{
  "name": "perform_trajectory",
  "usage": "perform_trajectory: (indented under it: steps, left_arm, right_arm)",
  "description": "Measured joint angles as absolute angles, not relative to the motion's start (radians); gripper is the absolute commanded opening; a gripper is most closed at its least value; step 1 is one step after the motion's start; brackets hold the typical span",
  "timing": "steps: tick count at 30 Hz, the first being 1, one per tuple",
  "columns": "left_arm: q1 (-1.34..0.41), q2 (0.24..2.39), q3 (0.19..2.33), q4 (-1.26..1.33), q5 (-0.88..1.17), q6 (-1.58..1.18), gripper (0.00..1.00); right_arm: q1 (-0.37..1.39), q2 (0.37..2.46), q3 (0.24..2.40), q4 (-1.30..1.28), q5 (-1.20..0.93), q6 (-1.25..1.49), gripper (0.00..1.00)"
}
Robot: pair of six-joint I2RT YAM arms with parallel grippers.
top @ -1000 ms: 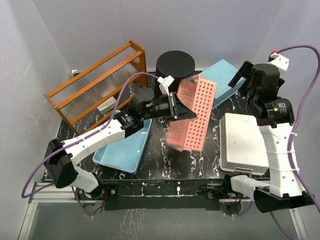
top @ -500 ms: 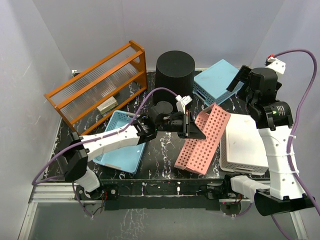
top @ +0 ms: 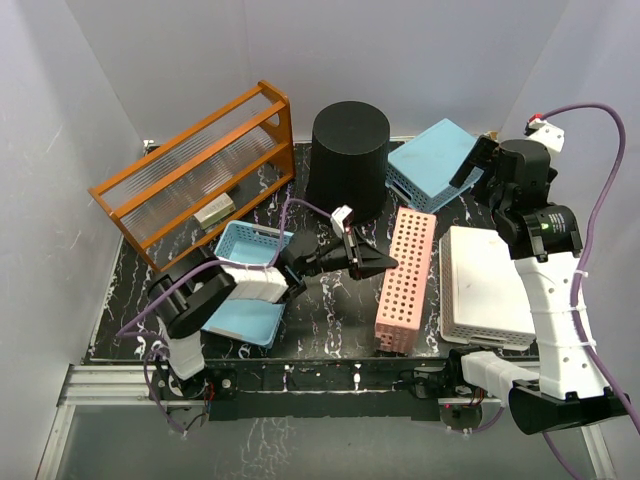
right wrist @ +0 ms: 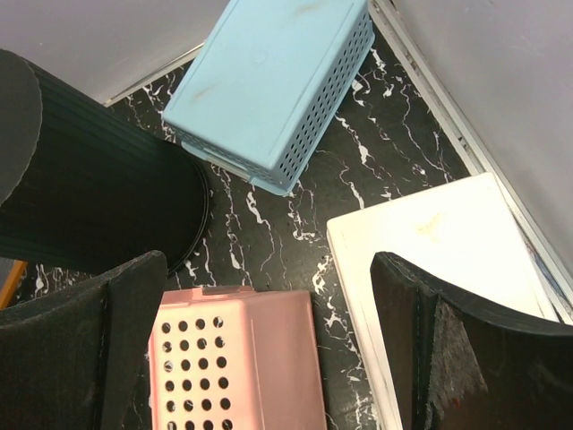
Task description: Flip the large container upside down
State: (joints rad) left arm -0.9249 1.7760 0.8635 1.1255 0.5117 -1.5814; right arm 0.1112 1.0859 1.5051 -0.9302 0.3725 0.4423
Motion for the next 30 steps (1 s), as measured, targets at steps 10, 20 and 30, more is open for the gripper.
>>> perform_trajectory:
  steps: [10, 20, 30]
  left_arm:
    - [-0.889, 1.822, 0.688, 1.397, 0.476, -1.740, 0.37]
    - [-0.862, 1.462, 0.737, 0.593, 0.389, -1.338, 0.97]
    - [-0.859, 1.441, 1.054, -0.138, 0.111, -0.924, 0.99]
  right_arm:
    - [0.111, 1.086, 1.486, -0.910, 0.356, 0.442, 0.98]
    - [0.111, 1.071, 1.413, -0.887, 0.337, 0.435, 0.98]
    - [0.111, 1.079, 1.364, -0.885, 0.209, 0.408, 0.98]
